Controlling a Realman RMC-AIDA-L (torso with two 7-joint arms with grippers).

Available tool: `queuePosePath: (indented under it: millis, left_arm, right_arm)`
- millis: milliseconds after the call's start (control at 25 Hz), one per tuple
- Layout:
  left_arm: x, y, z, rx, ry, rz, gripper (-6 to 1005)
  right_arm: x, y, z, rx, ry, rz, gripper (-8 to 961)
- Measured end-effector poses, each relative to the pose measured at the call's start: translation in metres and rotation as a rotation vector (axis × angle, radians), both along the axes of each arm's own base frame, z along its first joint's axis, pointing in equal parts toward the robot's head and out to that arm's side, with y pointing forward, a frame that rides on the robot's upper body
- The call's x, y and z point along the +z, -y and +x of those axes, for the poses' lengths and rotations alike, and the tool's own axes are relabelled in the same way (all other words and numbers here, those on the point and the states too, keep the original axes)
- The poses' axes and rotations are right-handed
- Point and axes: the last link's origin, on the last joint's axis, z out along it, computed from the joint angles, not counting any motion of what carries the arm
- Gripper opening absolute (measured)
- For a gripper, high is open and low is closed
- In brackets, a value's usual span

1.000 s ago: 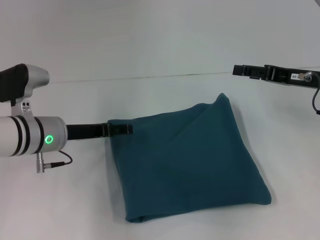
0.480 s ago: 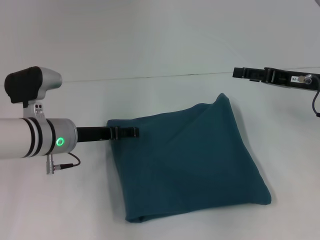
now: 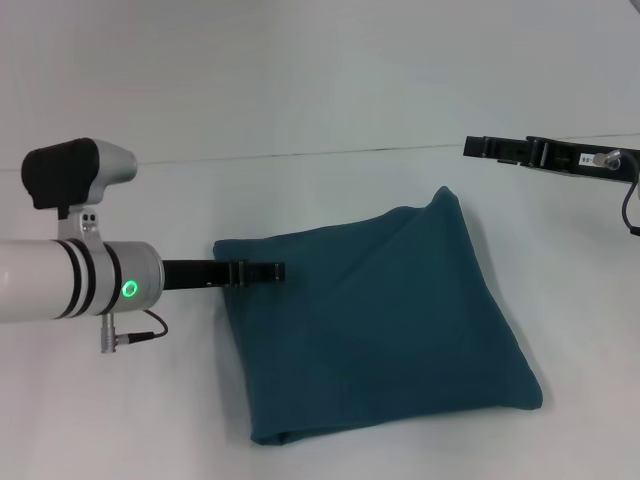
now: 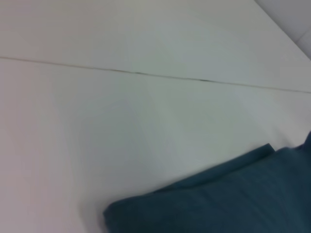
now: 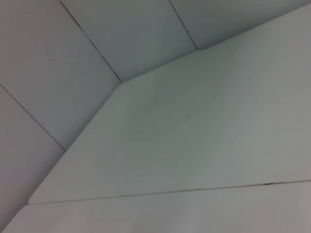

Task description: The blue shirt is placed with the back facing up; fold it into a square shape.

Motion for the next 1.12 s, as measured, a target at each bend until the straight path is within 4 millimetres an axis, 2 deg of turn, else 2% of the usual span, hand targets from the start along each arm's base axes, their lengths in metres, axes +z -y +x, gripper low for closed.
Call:
queuePosePath:
  millis: [240, 680, 920, 1000, 1120]
  left_arm:
    - [-0.004, 0.000, 0.006, -0.031, -0.016, -0.019, 897]
    - [-0.002, -0.004, 0.008, -0.062, -0.036, 0.009, 715]
    - [-0.004, -0.004, 0.010, -0.073, -0.043, 0.001, 466]
    - [-0.004, -0.004, 0.010, -0.074, -0.044, 0.001, 223]
    - [-0.003, -0.004, 0.011, -0.077, -0.044, 0.004, 150]
  right_arm:
    - [-0.001, -0.001, -0.001, 0.001, 0.000, 0.001, 812]
    - [-0.003, 0.001, 0.001, -0.008, -0.005, -0.001, 811]
    - [-0.003, 0.000, 0.002, -0.010, -0.002, 0.002, 811]
    - [-0.003, 0.000, 0.002, -0.010, -0.001, 0.002, 811]
    - [-0.003, 0.000, 0.002, -0.010, 0.000, 0.002, 811]
